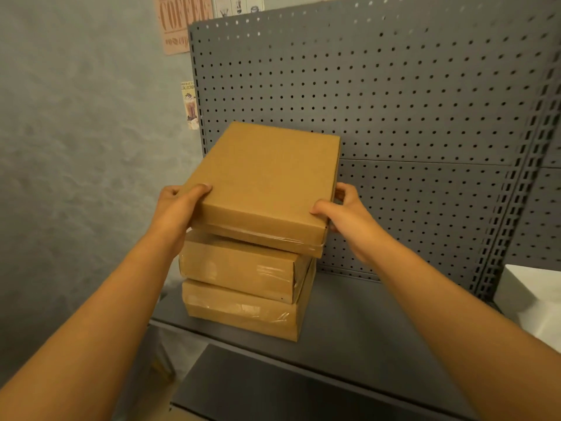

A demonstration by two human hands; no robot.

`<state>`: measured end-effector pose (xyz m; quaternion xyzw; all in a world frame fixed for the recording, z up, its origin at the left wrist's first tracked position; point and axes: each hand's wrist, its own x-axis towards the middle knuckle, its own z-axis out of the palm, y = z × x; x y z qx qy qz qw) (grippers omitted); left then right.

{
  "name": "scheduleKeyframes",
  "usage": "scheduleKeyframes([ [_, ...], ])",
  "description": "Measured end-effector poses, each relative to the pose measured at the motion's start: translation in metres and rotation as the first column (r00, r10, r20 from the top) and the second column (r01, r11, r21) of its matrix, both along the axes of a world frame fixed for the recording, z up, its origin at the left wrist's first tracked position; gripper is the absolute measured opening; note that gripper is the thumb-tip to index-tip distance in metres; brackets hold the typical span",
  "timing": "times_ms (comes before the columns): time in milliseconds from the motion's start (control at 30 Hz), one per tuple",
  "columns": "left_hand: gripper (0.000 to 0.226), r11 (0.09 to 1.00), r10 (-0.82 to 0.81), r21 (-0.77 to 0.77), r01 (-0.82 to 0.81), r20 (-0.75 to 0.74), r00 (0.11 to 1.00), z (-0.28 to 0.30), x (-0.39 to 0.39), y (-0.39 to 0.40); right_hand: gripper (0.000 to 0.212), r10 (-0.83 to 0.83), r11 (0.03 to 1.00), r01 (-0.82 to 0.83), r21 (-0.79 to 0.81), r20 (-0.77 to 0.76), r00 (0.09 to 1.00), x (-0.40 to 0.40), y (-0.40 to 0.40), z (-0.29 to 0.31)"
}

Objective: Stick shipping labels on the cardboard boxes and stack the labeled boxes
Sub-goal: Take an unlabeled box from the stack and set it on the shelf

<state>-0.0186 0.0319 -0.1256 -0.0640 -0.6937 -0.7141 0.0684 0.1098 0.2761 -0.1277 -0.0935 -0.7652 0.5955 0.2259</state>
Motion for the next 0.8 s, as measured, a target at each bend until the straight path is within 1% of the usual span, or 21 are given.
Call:
scheduleKeyframes([
  [100, 0.052, 0.999, -0.053, 0.005, 0.053, -0.049, 0.997, 0.009, 0.016, 0.012, 0.062, -0.079, 0.997, 0.077, -0.017, -0.096, 0.992, 0.017, 0.011, 0.007],
  [133, 0.052, 0.997, -0.073, -0.003, 0.073, -0.059, 0.996, 0.012, 0.022, 0.017, 0.064, -0.113, 0.994, 0.111, -0.025, -0.123, 0.986, 0.023, 0.015, 0.009],
  [200, 0.053, 0.992, -0.121, -0.038, 0.118, -0.077, 0.990, 0.018, 0.036, 0.030, 0.074, -0.176, 0.984, 0.171, -0.041, -0.154, 0.972, 0.035, 0.026, 0.015],
  [267, 0.058, 0.982, -0.185, -0.067, 0.179, -0.099, 0.978, 0.024, 0.049, 0.044, 0.082, -0.222, 0.975, 0.224, -0.009, -0.171, 0.960, 0.049, 0.038, 0.020],
  [367, 0.059, 0.955, -0.272, -0.164, 0.249, -0.141, 0.952, 0.031, 0.070, 0.066, 0.078, -0.274, 0.955, 0.290, 0.061, -0.189, 0.943, 0.070, 0.059, 0.028],
  [467, 0.067, 0.944, -0.262, -0.251, 0.215, -0.171, 0.950, 0.036, 0.091, 0.093, 0.075, -0.306, 0.944, 0.322, 0.066, -0.184, 0.934, 0.091, 0.084, 0.030],
  [533, 0.066, 0.935, -0.253, -0.300, 0.190, -0.187, 0.949, 0.037, 0.106, 0.115, 0.075, -0.327, 0.937, 0.343, 0.069, -0.176, 0.929, 0.106, 0.101, 0.027],
  [633, 0.064, 0.908, -0.259, -0.379, 0.179, -0.170, 0.951, 0.029, 0.126, 0.147, 0.074, -0.361, 0.925, 0.373, 0.074, -0.136, 0.923, 0.129, 0.124, 0.016],
  [733, 0.066, 0.891, -0.274, -0.410, 0.195, -0.143, 0.951, 0.013, 0.142, 0.174, 0.072, -0.389, 0.916, 0.395, 0.066, -0.088, 0.917, 0.151, 0.141, -0.002],
  [800, 0.072, 0.882, -0.314, -0.406, 0.240, -0.126, 0.941, -0.001, 0.152, 0.189, 0.076, -0.413, 0.906, 0.416, 0.072, -0.052, 0.909, 0.165, 0.150, -0.014],
])
